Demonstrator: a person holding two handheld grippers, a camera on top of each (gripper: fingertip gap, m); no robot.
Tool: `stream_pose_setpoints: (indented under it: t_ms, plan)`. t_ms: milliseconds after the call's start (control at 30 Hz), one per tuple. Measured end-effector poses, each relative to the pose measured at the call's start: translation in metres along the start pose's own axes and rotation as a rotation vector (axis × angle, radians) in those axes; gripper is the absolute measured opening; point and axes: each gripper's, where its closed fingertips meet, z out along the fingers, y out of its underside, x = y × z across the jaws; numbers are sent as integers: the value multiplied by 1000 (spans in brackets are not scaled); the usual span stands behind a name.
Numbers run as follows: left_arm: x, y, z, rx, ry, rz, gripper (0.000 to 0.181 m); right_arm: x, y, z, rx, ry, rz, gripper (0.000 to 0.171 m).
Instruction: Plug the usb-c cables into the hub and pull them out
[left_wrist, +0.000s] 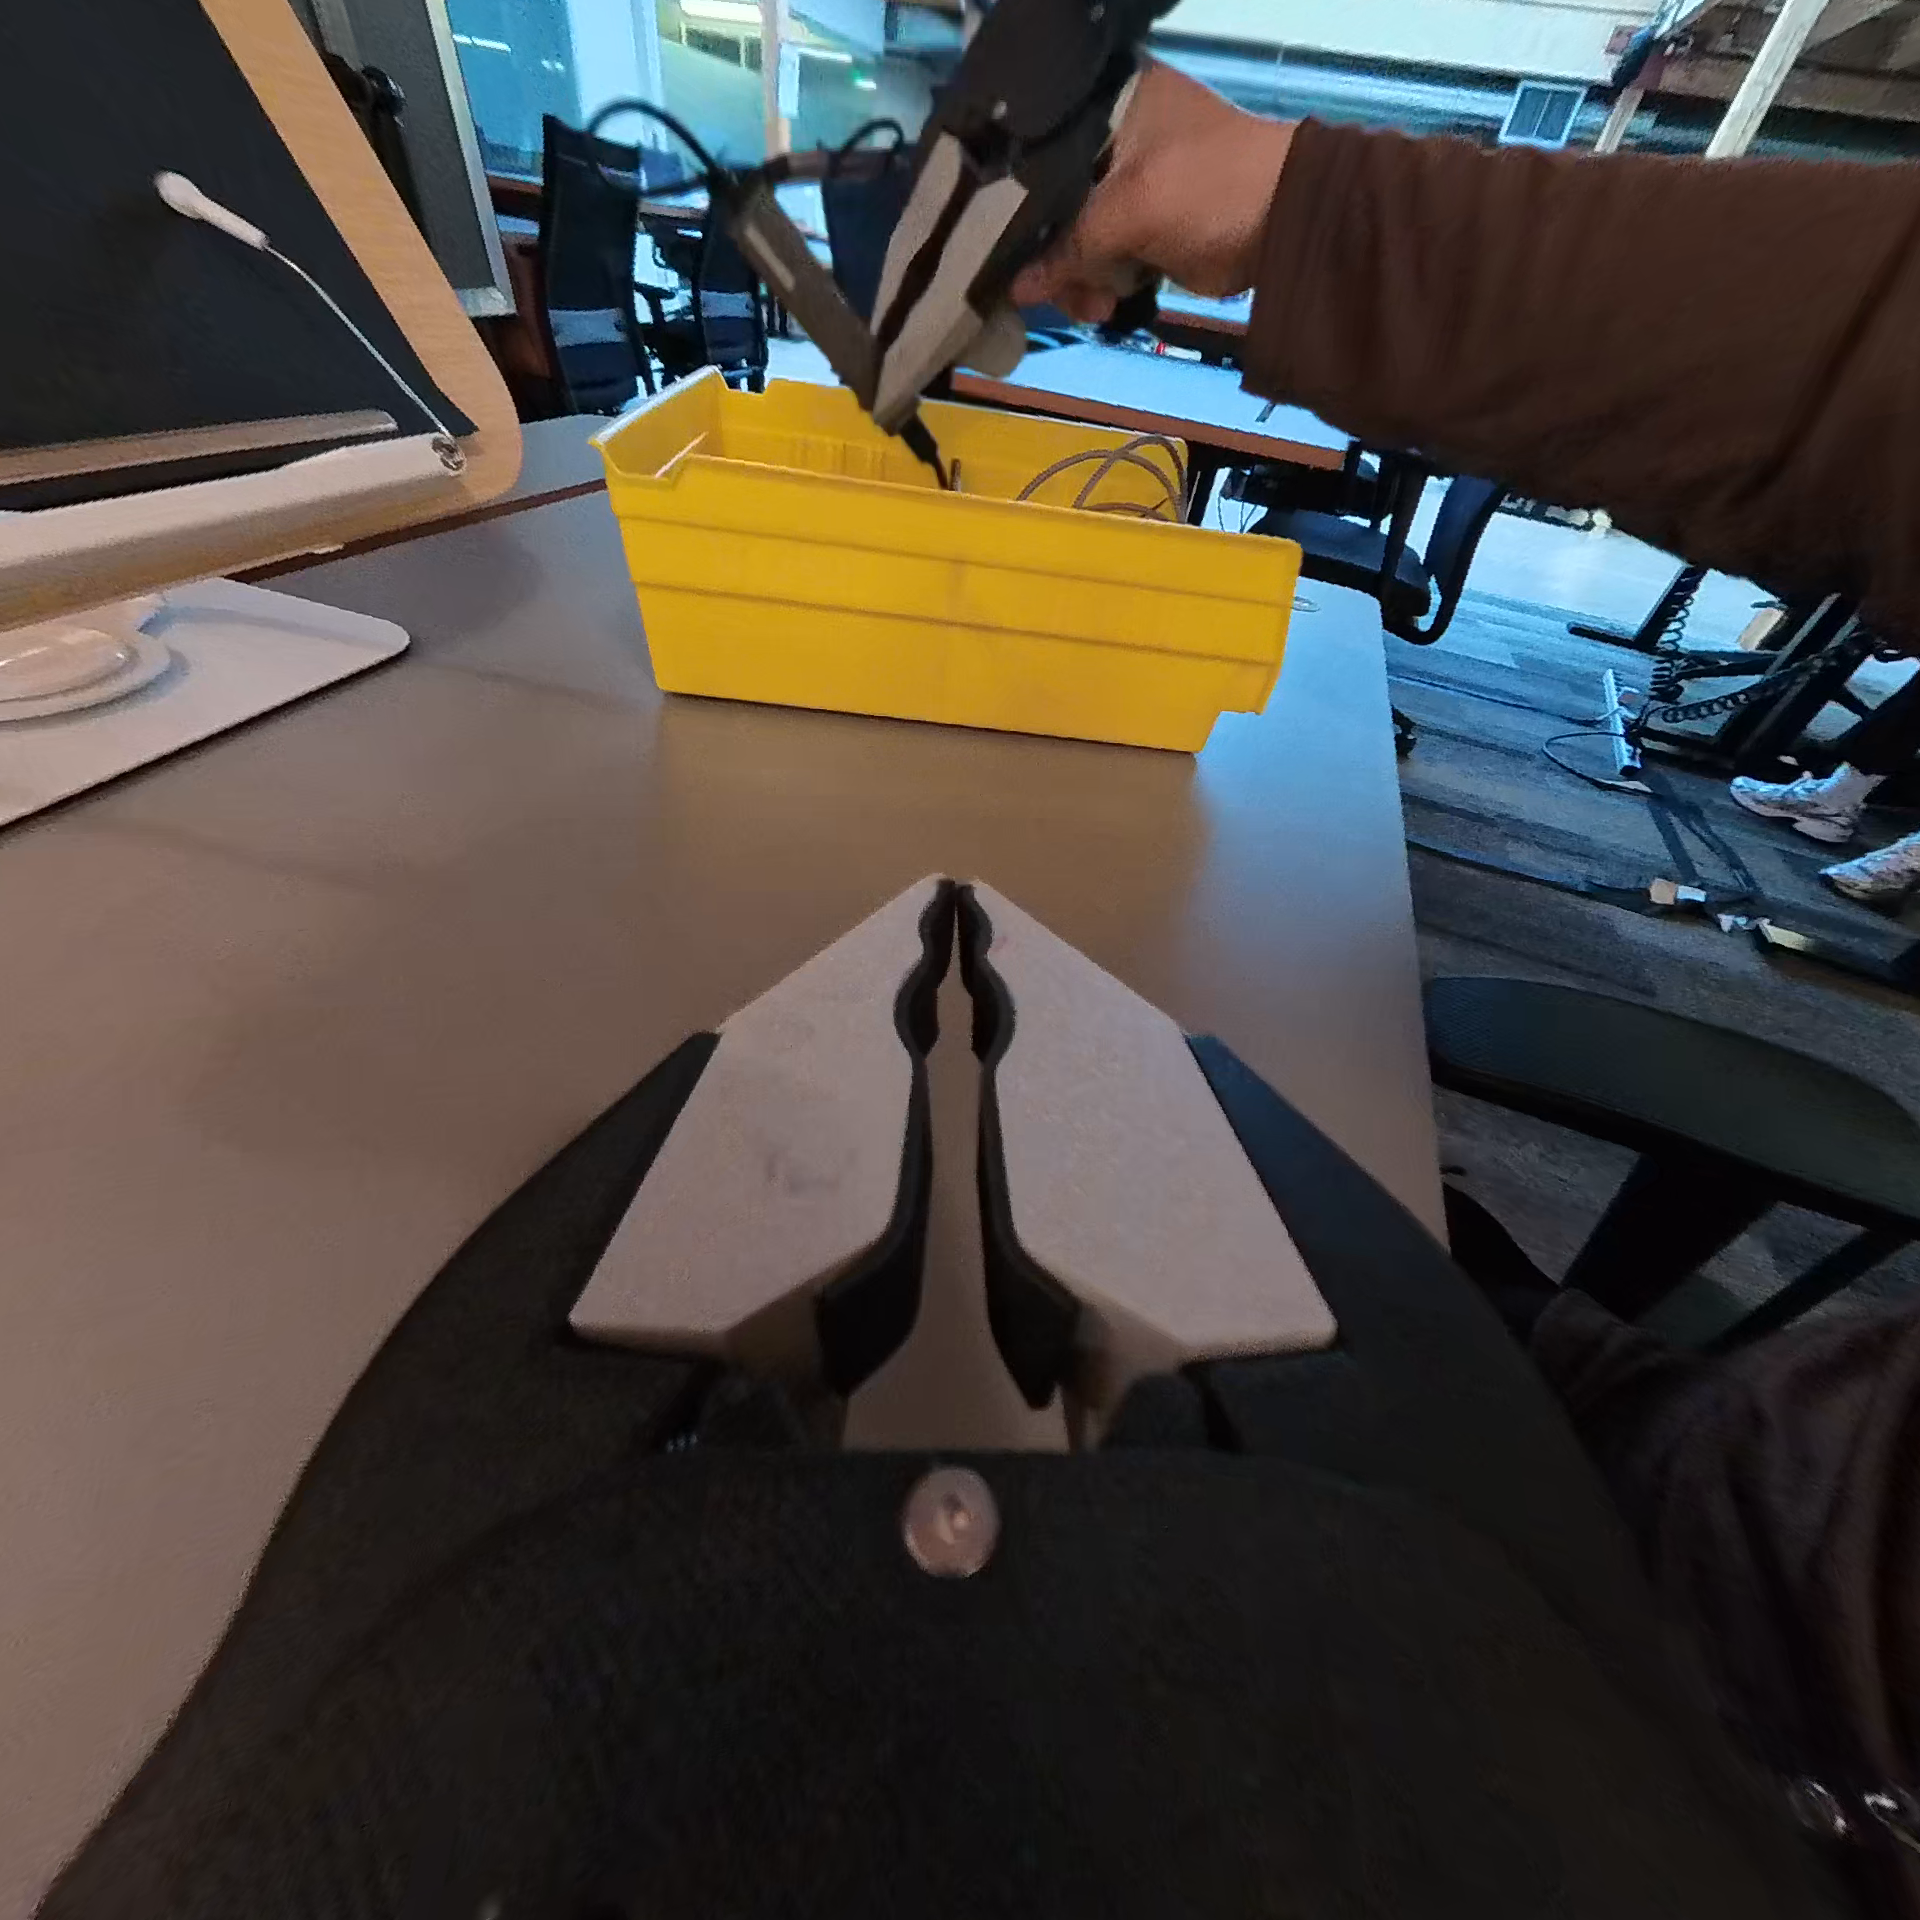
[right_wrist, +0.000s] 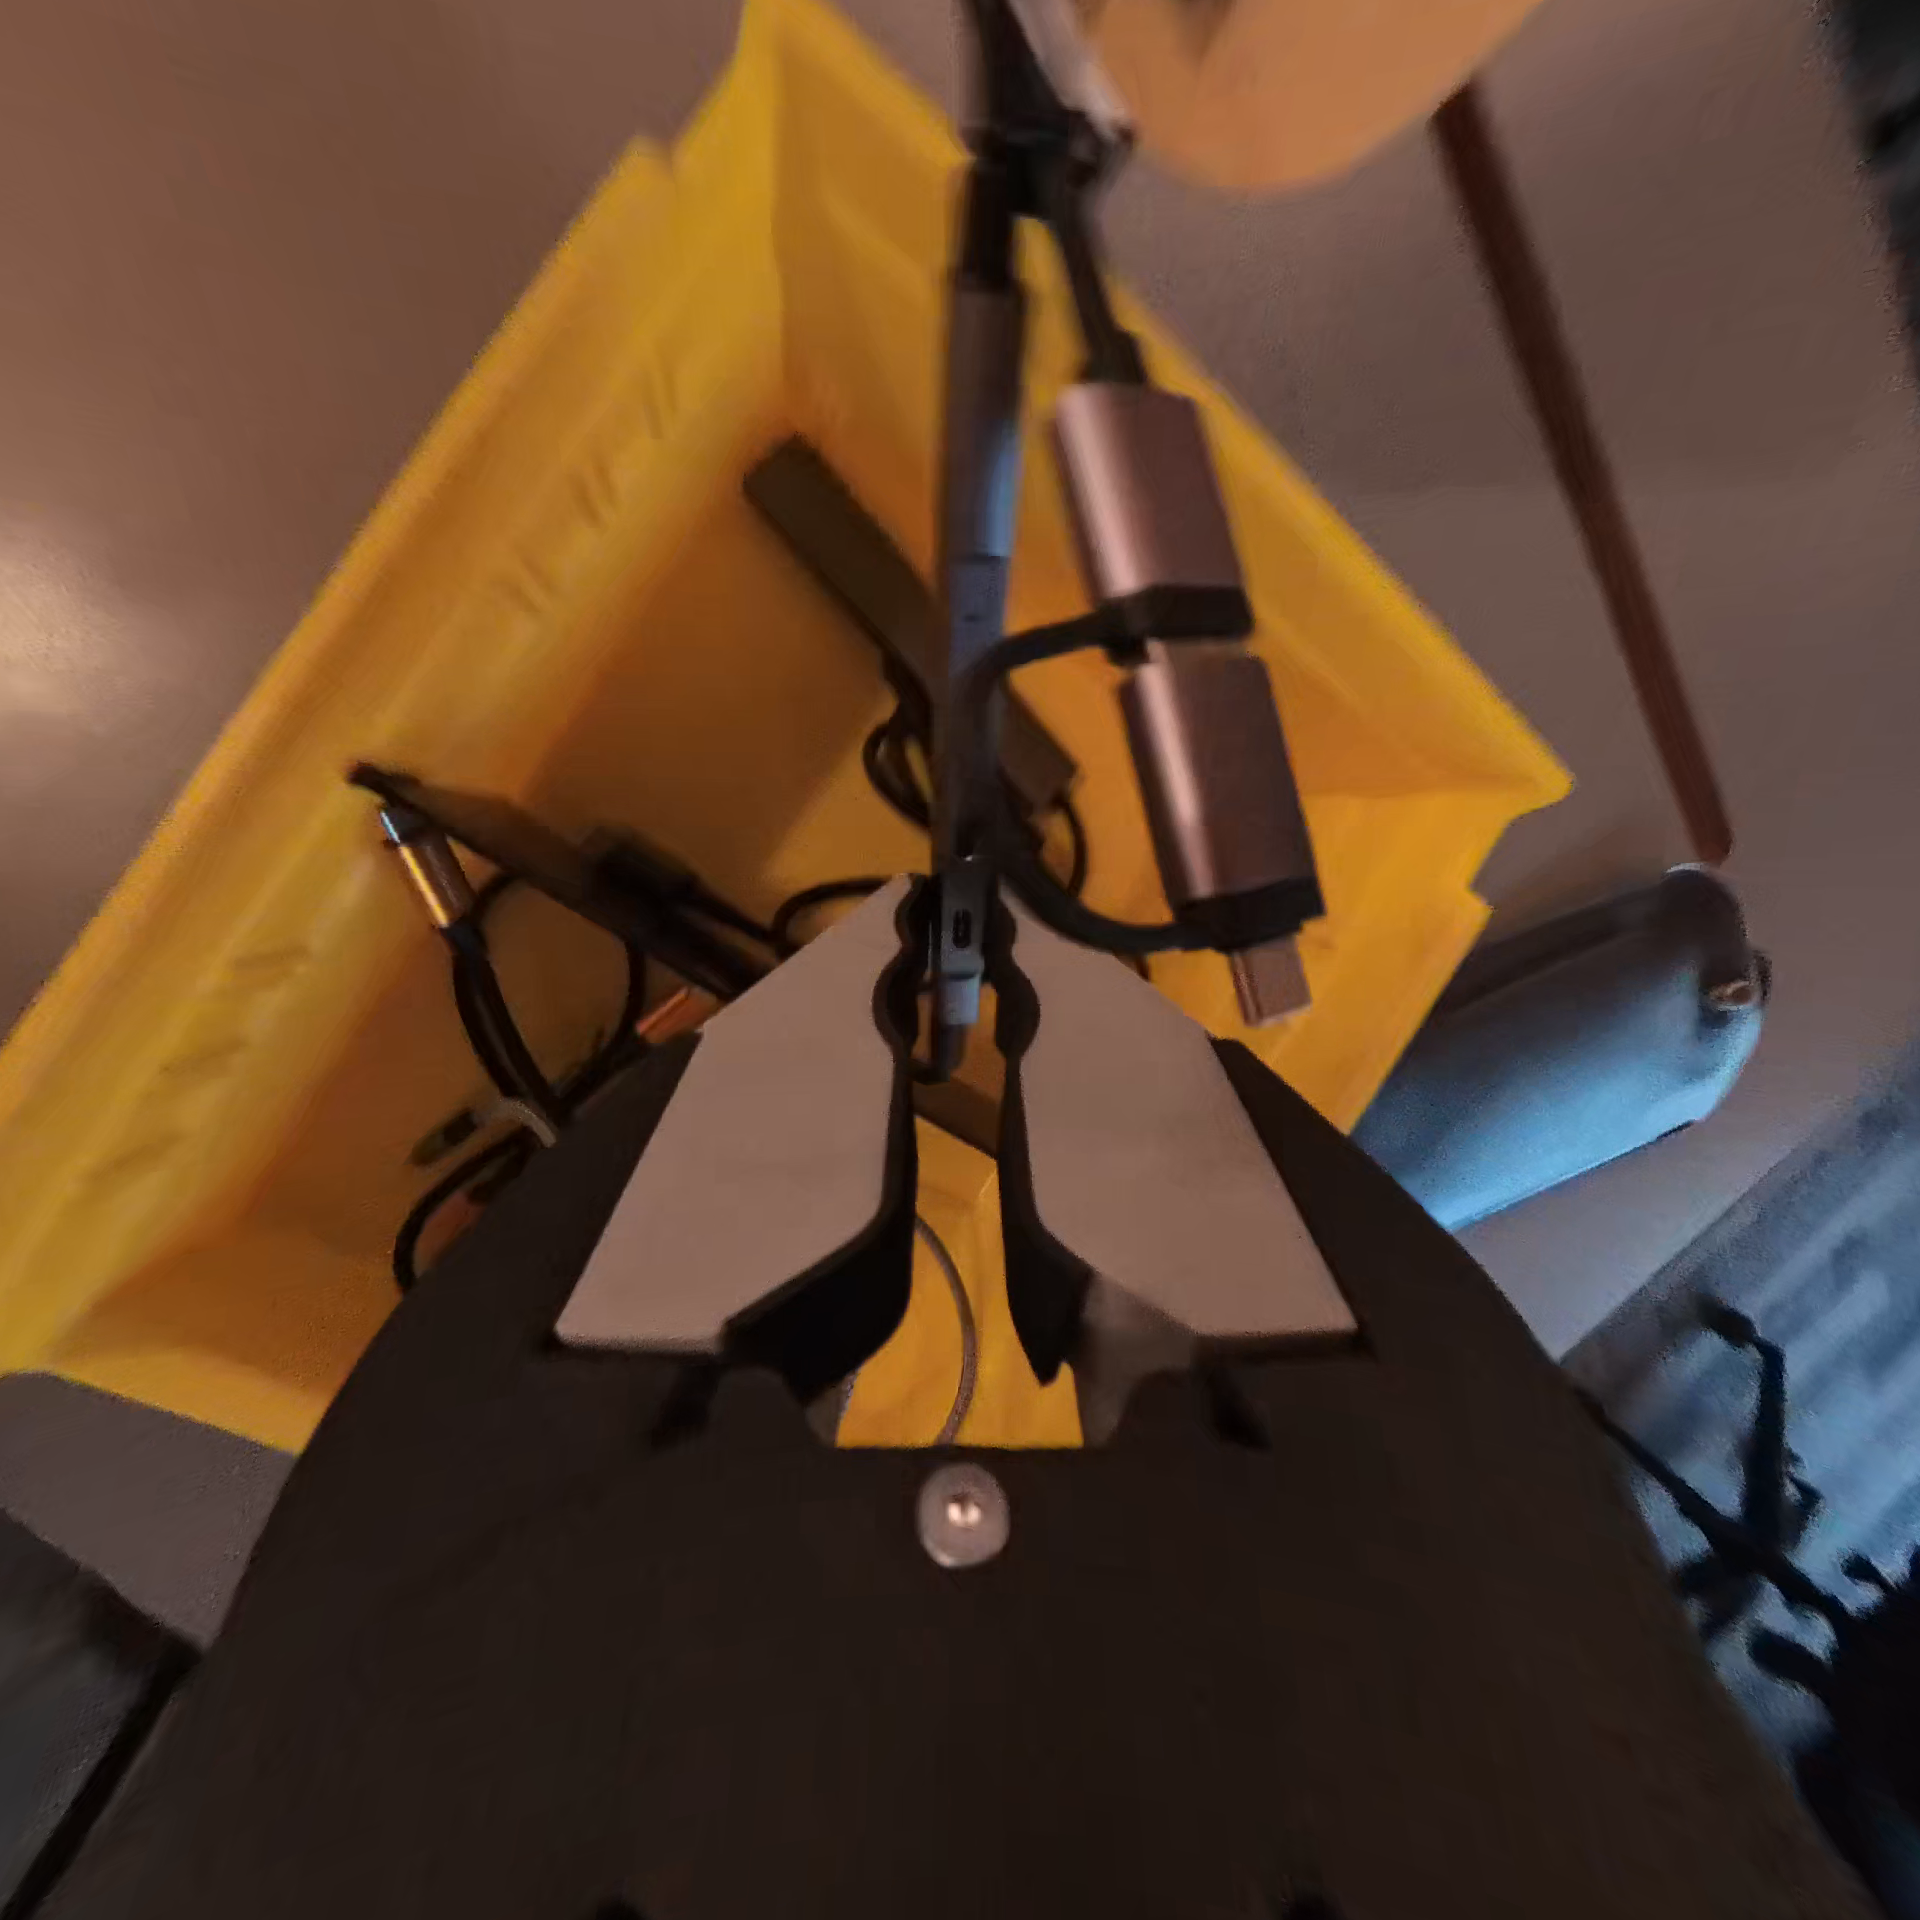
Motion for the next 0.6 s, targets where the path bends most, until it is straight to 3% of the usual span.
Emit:
stream_pose_setpoints:
  t_ms: [200, 300, 433, 600]
  plan:
    - [5, 6, 5, -42, 7, 33, 0, -29, 17, 43, -327, -91, -57, 7]
    - [-2, 4, 2, -32, -44, 56, 0, -18, 25, 60, -470, 25, -92, 8]
    - [-12, 0, -4, -19, -145, 128, 0, -7, 24, 59, -475, 92, -11, 20]
    - [-10, 4, -1, -38, -157, 125, 17, -4, 6, 24, -257, 132, 20, 42]
